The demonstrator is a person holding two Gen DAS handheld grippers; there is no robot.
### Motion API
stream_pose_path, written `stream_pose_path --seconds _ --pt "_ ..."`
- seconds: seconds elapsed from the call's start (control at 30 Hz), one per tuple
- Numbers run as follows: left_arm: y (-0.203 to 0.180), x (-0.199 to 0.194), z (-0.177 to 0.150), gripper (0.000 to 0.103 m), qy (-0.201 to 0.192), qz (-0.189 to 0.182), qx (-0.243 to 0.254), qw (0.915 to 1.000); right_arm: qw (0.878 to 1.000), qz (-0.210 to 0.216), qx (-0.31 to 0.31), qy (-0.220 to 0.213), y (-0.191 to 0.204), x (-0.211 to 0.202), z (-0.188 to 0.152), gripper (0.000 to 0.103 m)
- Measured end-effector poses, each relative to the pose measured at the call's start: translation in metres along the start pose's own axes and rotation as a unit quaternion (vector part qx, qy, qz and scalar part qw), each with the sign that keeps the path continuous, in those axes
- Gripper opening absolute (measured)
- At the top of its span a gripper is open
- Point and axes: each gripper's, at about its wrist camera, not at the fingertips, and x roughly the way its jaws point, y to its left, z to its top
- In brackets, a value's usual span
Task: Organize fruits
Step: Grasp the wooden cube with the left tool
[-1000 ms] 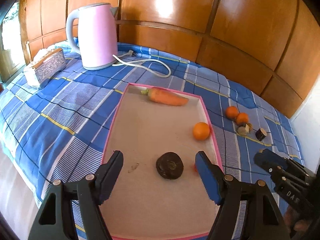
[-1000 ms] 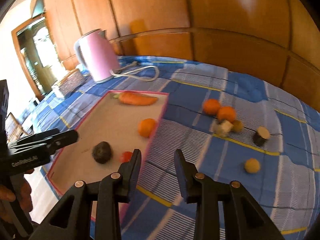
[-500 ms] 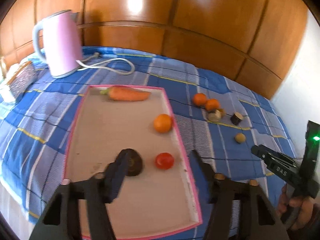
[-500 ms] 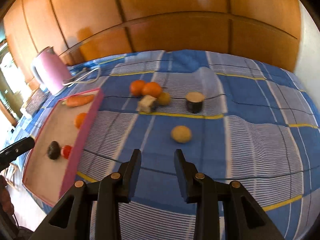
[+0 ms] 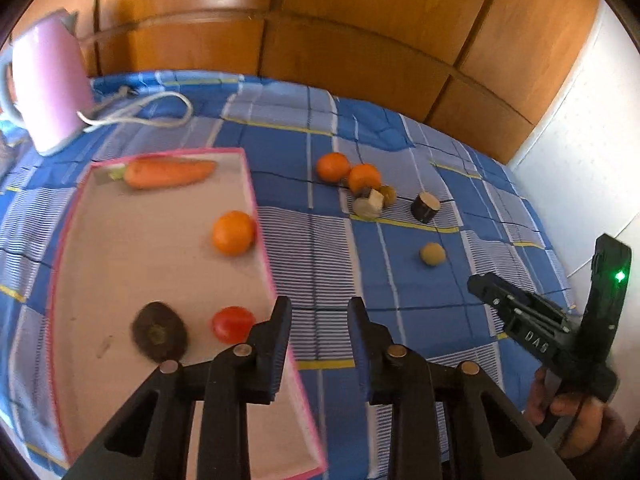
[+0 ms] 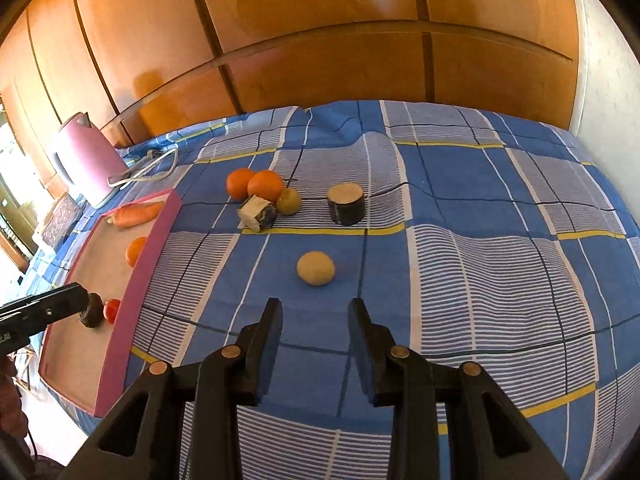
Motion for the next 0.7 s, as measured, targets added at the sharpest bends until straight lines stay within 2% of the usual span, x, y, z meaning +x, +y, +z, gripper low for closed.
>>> stream_pose_path --seconds 0.07,0.13,0.37,0.7 --pt "-0.004 0.006 0.005 0.028 0.003 -0.010 0.003 0.9999 1.000 0.001 0.002 0.002 -0.001 0.002 0.001 0.034" --pt "-0.010 0.017 0.012 0.020 0.011 -0.029 0.002 0.9995 1.000 0.003 -0.002 0.001 0.000 0.003 0.002 0.034" --pt "-0.027 0.052 0.037 0.019 0.024 -0.056 0.006 0.9981 1.000 0.005 -0.024 -0.002 0.002 0.005 0.001 0.034" --pt "-0.049 0.097 0.070 0.021 0.038 -0.044 0.019 0.9981 1.000 0.013 -0.025 0.006 -0.003 0.010 0.001 0.034"
